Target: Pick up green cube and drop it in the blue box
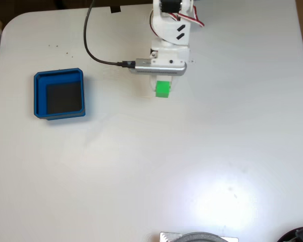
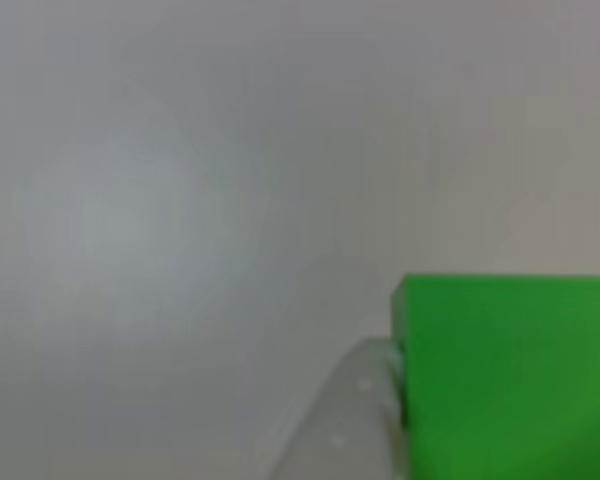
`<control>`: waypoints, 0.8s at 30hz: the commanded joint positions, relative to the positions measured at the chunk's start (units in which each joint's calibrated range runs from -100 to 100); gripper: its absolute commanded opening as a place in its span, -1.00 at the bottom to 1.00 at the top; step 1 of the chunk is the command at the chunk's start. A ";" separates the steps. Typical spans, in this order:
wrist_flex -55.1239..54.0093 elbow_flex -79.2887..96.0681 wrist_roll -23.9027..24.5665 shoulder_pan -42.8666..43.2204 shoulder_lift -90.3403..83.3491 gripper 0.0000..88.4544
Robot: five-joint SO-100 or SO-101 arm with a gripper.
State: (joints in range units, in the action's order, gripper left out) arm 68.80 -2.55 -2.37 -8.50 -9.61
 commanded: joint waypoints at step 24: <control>-0.03 -2.39 0.05 -29.37 3.34 -0.95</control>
State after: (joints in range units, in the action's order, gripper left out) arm 68.80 -2.55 -2.32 -35.51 -9.02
